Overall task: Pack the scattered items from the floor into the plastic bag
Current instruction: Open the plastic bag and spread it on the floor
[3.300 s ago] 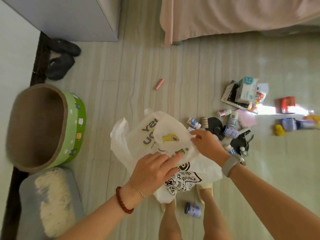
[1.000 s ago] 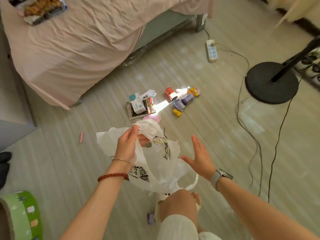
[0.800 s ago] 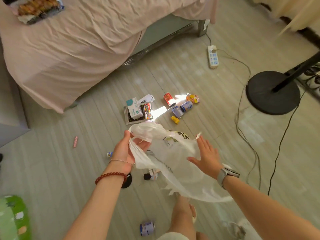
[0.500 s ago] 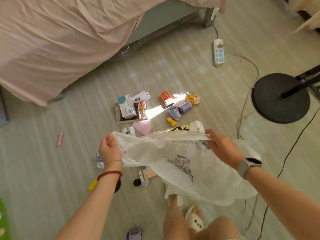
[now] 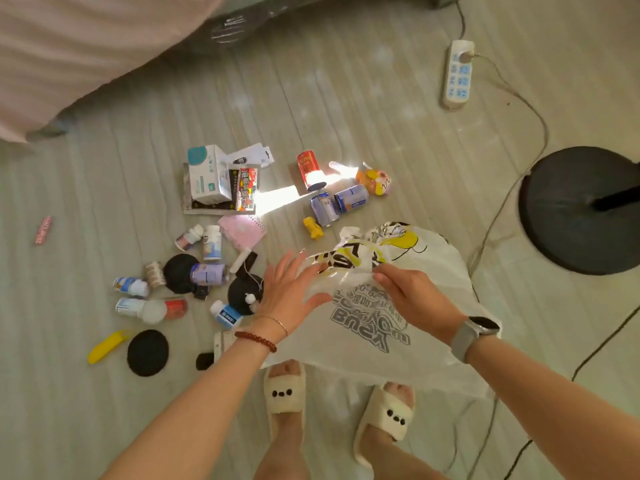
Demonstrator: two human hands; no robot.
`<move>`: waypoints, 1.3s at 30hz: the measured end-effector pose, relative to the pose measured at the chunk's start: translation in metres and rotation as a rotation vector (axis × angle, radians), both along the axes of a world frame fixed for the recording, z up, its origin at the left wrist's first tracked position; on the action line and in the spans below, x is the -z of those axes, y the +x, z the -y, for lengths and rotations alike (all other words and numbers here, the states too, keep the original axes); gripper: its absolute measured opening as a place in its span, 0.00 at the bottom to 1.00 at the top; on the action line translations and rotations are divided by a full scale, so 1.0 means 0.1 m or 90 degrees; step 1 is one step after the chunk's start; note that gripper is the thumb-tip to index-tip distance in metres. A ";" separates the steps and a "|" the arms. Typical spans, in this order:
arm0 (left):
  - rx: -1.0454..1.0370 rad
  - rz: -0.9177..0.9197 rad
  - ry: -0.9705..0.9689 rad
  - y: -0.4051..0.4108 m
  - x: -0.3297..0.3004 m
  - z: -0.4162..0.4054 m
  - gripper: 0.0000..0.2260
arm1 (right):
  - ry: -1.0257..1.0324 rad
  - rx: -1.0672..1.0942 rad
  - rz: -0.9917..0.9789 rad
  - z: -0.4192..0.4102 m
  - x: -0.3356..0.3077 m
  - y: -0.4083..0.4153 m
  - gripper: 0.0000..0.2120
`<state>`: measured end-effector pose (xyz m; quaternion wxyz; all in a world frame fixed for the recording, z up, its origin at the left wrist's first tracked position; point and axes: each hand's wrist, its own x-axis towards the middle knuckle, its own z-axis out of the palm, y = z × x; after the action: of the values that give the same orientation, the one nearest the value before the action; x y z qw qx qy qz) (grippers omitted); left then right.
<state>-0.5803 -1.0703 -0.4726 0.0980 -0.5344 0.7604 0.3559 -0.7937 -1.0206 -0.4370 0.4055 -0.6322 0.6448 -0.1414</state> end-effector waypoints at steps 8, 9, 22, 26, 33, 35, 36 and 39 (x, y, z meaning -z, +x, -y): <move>-0.186 -0.202 0.120 -0.30 0.81 0.11 0.05 | -0.176 -0.020 -0.181 0.23 1.15 -0.54 0.21; -0.183 -0.207 0.099 -0.24 0.94 0.15 0.08 | -0.206 -0.046 -0.205 0.28 1.31 -0.51 0.21; 0.022 -0.029 -0.292 0.08 2.62 0.75 0.26 | -0.346 -0.105 -0.333 0.92 3.06 -0.24 0.13; 0.006 -0.130 -0.131 -0.07 2.35 1.13 0.23 | -0.389 -0.133 -0.275 1.00 2.92 -0.20 0.17; 0.136 -0.194 -0.090 -0.49 1.16 0.97 0.16 | -0.382 -0.139 -0.300 1.03 2.23 -0.22 0.20; 0.221 -0.088 -0.100 -0.58 1.27 0.70 0.21 | -0.363 -0.180 -0.377 0.95 2.22 -0.34 0.19; 0.250 -0.022 -0.110 -0.59 1.39 0.57 0.25 | -0.333 -0.201 -0.423 0.90 2.23 -0.41 0.21; 0.265 0.082 -0.184 -0.52 1.79 0.28 0.34 | -0.263 -0.240 -0.541 0.70 2.27 -0.58 0.28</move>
<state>-0.6323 -1.0980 -0.6512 0.1398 -0.3962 0.8892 0.1809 -0.8513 -1.0911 -0.6640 -0.0075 -0.8063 0.5860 0.0795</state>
